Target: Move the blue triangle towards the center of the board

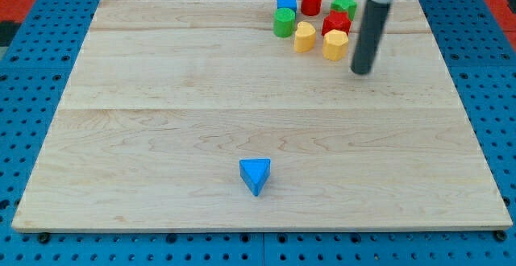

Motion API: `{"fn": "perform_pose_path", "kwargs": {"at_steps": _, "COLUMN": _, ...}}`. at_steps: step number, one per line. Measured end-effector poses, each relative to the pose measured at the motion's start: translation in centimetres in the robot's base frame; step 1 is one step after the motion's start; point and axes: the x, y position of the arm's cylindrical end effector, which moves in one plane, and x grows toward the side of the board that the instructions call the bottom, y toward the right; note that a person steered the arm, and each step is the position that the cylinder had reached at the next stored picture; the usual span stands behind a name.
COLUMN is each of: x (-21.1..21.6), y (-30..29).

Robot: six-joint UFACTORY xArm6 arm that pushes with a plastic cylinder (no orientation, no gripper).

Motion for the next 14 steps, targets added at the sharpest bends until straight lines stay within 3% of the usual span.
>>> {"fn": "perform_pose_path", "kwargs": {"at_steps": 3, "x": 17.5, "y": -2.0}}
{"fn": "perform_pose_path", "kwargs": {"at_steps": 4, "x": 21.1, "y": -8.2}}
{"fn": "perform_pose_path", "kwargs": {"at_steps": 5, "x": 21.1, "y": -11.8}}
{"fn": "perform_pose_path", "kwargs": {"at_steps": 7, "x": 15.6, "y": -19.1}}
{"fn": "perform_pose_path", "kwargs": {"at_steps": 8, "x": 16.4, "y": -21.1}}
{"fn": "perform_pose_path", "kwargs": {"at_steps": 9, "x": 14.6, "y": -24.6}}
{"fn": "perform_pose_path", "kwargs": {"at_steps": 10, "x": 11.7, "y": -24.5}}
{"fn": "perform_pose_path", "kwargs": {"at_steps": 14, "x": 11.0, "y": -15.7}}
